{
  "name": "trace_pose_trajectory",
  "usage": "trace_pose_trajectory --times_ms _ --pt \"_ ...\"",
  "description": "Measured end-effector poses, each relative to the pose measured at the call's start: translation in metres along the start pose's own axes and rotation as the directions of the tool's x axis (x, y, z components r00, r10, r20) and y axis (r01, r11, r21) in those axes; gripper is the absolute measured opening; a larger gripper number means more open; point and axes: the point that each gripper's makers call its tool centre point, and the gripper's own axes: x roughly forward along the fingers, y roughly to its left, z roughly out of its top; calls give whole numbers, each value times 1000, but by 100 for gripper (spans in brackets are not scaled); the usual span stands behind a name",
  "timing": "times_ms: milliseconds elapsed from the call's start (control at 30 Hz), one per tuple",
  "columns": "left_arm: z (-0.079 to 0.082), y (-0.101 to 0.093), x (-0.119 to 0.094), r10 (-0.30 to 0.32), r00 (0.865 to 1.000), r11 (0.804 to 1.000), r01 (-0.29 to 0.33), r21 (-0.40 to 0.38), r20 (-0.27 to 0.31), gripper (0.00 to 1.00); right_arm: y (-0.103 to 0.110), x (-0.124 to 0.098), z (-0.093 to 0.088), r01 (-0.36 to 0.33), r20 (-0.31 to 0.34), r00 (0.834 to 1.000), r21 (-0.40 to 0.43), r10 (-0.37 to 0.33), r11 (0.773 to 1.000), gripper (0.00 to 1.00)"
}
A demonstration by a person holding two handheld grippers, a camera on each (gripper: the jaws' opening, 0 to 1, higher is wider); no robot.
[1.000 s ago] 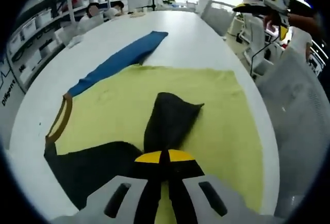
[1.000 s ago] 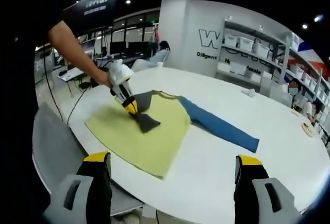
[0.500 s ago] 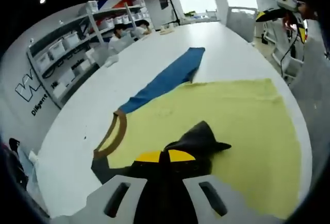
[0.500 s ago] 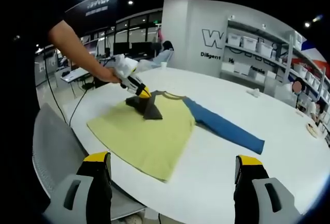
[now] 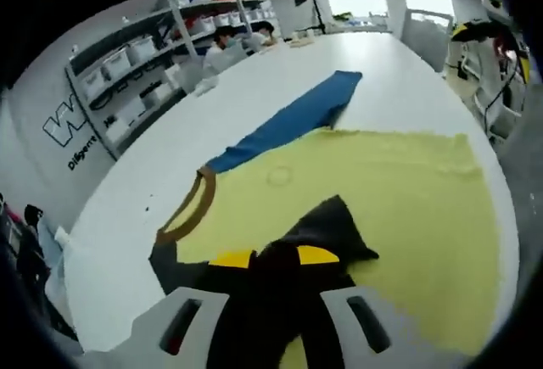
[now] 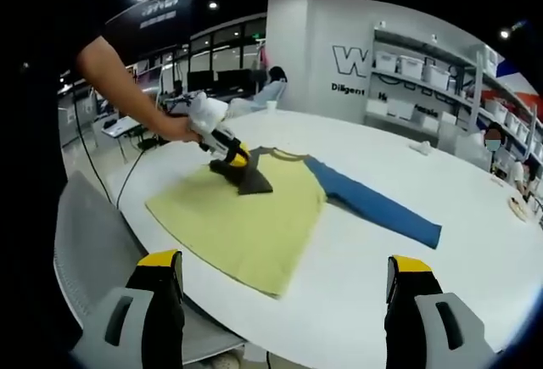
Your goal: Fold the garment on the visible template until the final outline fits inside the template.
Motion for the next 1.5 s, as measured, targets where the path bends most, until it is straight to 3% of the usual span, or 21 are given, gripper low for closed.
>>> trace_pose_trajectory --times_ms 100,167,200,333,400,467,600,700,733,800,900,1000,1100,1167,1267,1300,1400,1433,1500 --pt "0 -12 -4 -13 1000 995 12 103 7 21 1 2 0 -6 6 1000 5 6 1000 99" --pt "4 -15 -7 10 999 971 -17 239 31 20 2 4 -1 -10 7 1000 12 10 1000 99" --pt "7 -15 -8 27 998 949 -45 313 60 21 3 5 -2 -12 6 1000 14 12 1000 99" --pt "14 -11 -13 63 994 959 -86 269 94 24 5 6 -3 -17 9 1000 21 17 1000 99" --pt "13 -2 -12 93 992 965 -111 237 86 27 5 6 -3 -17 10 1000 24 17 1000 99" --pt "6 8 -12 116 992 980 -122 155 47 29 5 6 -3 -16 10 1000 27 16 1000 99" --pt "9 11 -17 130 989 981 -138 138 68 31 0 2 2 3 38 999 51 -5 999 99" --pt "11 -11 -19 68 994 968 -87 237 84 28 -2 1 1 7 37 999 52 -9 999 99" --pt "11 -23 -18 29 996 955 -54 290 89 24 -2 1 1 7 35 999 52 -9 999 99" --pt "8 -37 -17 -8 997 945 -17 326 75 20 -2 1 0 7 29 1000 48 -9 999 99" --pt "4 -45 -10 -32 998 963 18 268 48 18 -1 0 -2 3 26 1000 50 -4 999 99" --pt "7 -46 -5 -35 998 963 21 268 45 17 0 -1 -3 5 20 1000 45 -5 999 99" --pt "-6 -48 6 -54 998 963 61 262 -34 20 0 -4 -4 8 21 1000 56 -9 998 99" --pt "-8 -45 10 -44 998 960 53 275 -40 23 0 -5 -5 13 15 1000 56 -14 998 99" --pt "-2 -31 12 15 1000 953 -7 304 -25 29 -1 -8 -5 19 19 1000 70 -20 997 99" --pt "0 -25 12 27 999 953 -20 301 -21 27 -1 -9 -5 18 22 1000 76 -20 997 99" --pt "5 0 11 97 995 956 -86 279 -26 9 1 -8 -7 16 13 1000 76 -17 997 99" --pt "5 12 12 138 990 954 -122 275 -36 11 2 -7 -8 15 11 1000 74 -15 997 99" --pt "2 25 11 171 984 968 -158 194 -53 11 4 -5 -8 11 6 1000 70 -12 997 99"
